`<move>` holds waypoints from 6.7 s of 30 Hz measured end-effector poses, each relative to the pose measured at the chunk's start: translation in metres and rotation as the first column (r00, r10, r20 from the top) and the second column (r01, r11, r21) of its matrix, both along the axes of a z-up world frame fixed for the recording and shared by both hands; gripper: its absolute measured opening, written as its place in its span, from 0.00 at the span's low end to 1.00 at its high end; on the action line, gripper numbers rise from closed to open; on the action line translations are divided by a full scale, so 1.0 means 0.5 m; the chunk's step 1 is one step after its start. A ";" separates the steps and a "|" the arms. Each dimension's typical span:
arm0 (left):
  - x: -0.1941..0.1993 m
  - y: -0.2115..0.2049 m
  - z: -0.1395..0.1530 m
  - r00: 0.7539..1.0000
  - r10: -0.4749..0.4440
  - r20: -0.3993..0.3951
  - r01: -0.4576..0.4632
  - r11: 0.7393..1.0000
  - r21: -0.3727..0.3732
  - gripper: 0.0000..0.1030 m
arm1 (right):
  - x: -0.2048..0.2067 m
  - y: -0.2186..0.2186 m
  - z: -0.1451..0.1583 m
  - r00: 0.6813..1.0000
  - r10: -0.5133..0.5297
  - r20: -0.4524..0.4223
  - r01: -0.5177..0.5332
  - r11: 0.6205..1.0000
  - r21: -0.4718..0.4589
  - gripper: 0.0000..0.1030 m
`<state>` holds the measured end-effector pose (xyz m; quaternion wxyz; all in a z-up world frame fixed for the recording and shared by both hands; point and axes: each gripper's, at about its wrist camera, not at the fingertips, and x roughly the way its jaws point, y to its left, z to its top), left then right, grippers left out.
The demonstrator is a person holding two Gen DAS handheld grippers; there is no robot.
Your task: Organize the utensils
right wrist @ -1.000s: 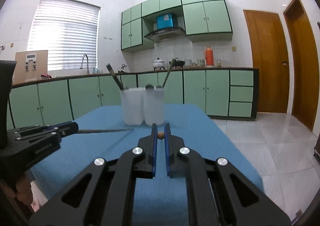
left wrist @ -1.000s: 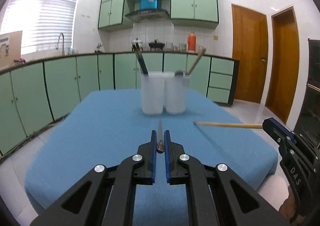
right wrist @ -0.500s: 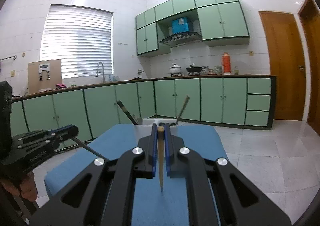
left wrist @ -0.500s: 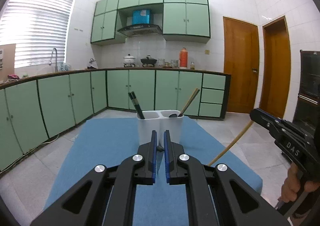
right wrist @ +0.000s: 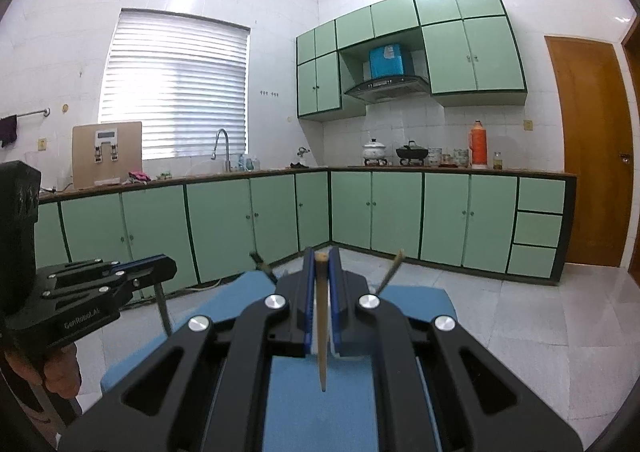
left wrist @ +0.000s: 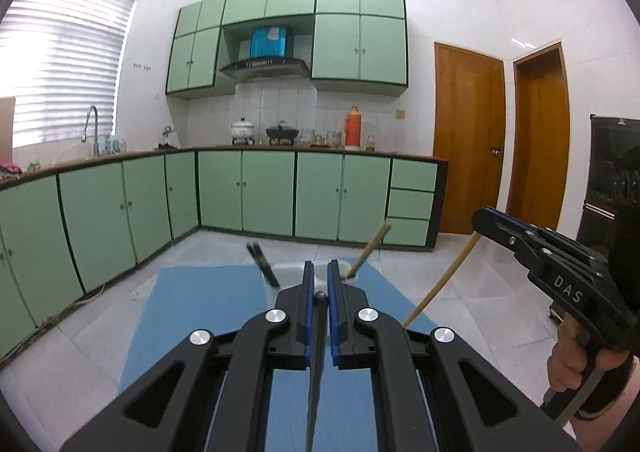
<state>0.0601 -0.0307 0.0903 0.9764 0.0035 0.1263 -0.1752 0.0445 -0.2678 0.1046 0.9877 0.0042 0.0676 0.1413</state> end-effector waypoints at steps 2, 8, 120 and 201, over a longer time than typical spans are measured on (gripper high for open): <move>0.010 -0.004 0.022 1.000 -0.003 0.025 0.003 1.000 -0.002 0.06 | 0.008 0.000 0.024 1.000 0.007 0.019 -0.007 1.000 0.001 0.06; 0.045 -0.024 0.096 0.993 -0.027 0.113 0.028 1.000 -0.010 0.06 | 0.054 -0.010 0.093 0.998 0.006 0.065 -0.006 1.000 0.000 0.06; 0.074 0.046 -0.122 0.973 0.173 -0.150 -0.175 0.985 0.000 0.94 | 0.048 -0.024 -0.165 0.950 -0.150 -0.274 0.156 0.988 -0.003 0.95; -0.048 0.039 -0.139 0.970 0.202 -0.132 -0.197 0.979 0.052 0.94 | -0.030 0.015 -0.158 0.951 -0.131 -0.279 0.125 0.991 -0.040 0.95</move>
